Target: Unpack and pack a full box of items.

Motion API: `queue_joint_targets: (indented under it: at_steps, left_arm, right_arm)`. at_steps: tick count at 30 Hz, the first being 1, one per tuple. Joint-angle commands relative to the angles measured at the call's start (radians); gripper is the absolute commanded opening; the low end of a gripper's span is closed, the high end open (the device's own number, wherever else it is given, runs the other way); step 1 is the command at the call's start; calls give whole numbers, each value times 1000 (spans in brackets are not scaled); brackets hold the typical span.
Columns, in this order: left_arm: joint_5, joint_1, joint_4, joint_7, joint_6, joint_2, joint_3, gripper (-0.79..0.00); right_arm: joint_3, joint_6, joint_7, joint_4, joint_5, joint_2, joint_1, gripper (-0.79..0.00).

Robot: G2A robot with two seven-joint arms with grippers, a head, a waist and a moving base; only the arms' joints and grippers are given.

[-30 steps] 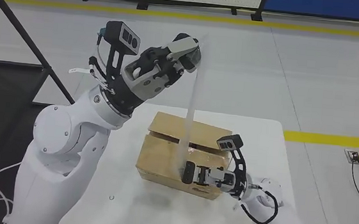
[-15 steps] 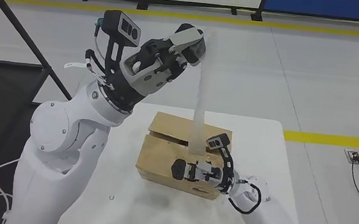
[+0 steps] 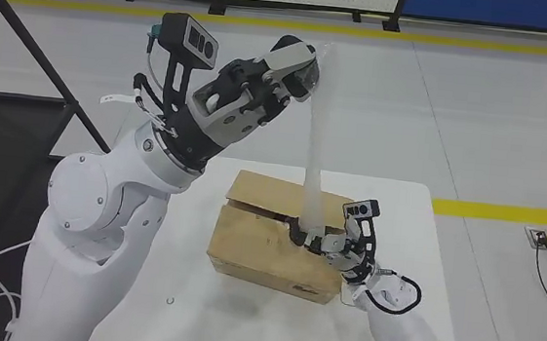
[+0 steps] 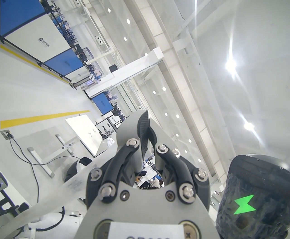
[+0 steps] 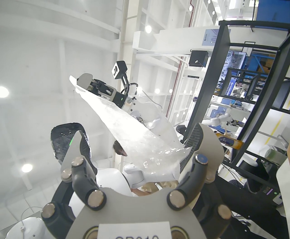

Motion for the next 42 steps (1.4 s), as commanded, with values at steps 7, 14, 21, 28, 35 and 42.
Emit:
queue_joint_targets:
  at_steps: [7, 14, 21, 28, 35, 42]
  left_arm:
    - [18, 2, -1, 3, -6, -2, 0, -785]
    - [20, 5, -4, 1, -10, -5, 0, -785]
    - [42, 8, -3, 8, -23, -7, -6, -785]
    - [48, 2, -1, 15, -28, -10, -6, -785]
    - [67, -12, 1, 14, -29, -14, 11, -785]
    - [79, -23, -8, 22, -25, -17, 9, -785]
  right_arm:
    - [32, 79, 79, 12, 40, -27, 1, 0]
    - [74, 124, 124, 29, 82, -51, 3, 0]
    - [122, 177, 177, 39, 61, -67, -1, 0]
    - [159, 231, 231, 19, -34, -74, -33, 0]
    - [184, 250, 250, 27, -25, -89, -47, 0]
    - [206, 273, 273, 51, -47, -101, -46, 0]
